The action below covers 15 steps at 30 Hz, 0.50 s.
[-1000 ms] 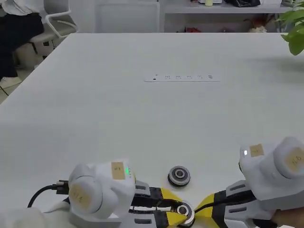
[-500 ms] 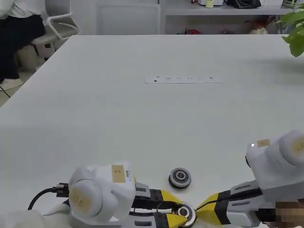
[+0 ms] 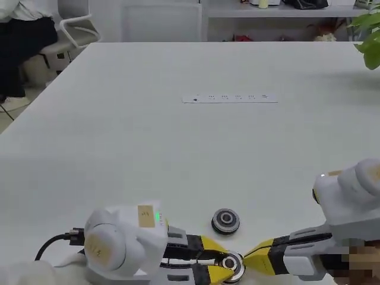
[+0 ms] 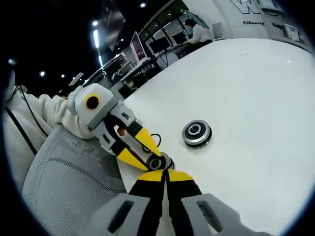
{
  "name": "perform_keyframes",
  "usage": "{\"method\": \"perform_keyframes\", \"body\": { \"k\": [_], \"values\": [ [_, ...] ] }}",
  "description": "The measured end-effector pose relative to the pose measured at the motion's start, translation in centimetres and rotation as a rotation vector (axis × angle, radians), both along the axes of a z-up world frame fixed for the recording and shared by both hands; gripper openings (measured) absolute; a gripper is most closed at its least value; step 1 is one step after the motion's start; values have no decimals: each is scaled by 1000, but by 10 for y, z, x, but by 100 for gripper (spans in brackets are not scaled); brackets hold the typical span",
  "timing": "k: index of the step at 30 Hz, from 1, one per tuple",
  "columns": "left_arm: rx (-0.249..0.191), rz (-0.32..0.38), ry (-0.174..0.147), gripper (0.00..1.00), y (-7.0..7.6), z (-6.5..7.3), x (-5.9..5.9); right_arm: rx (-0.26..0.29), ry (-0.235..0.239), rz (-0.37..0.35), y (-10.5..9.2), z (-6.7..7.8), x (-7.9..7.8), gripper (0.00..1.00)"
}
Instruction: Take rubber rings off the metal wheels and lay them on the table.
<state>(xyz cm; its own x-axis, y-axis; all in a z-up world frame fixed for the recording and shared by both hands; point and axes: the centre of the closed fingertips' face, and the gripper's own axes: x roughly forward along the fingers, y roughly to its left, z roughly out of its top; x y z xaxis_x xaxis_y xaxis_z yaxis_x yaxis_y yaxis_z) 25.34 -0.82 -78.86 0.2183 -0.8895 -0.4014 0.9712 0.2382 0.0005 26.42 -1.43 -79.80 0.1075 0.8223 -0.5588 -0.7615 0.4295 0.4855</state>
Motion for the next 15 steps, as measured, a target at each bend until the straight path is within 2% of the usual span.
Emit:
{"method": "perform_keyframes", "body": {
  "k": [15],
  "values": [
    [4, -10, -10, 14, -2, 1, -1, 16, 9, -1, 4, 5, -2, 0]
  ]
}}
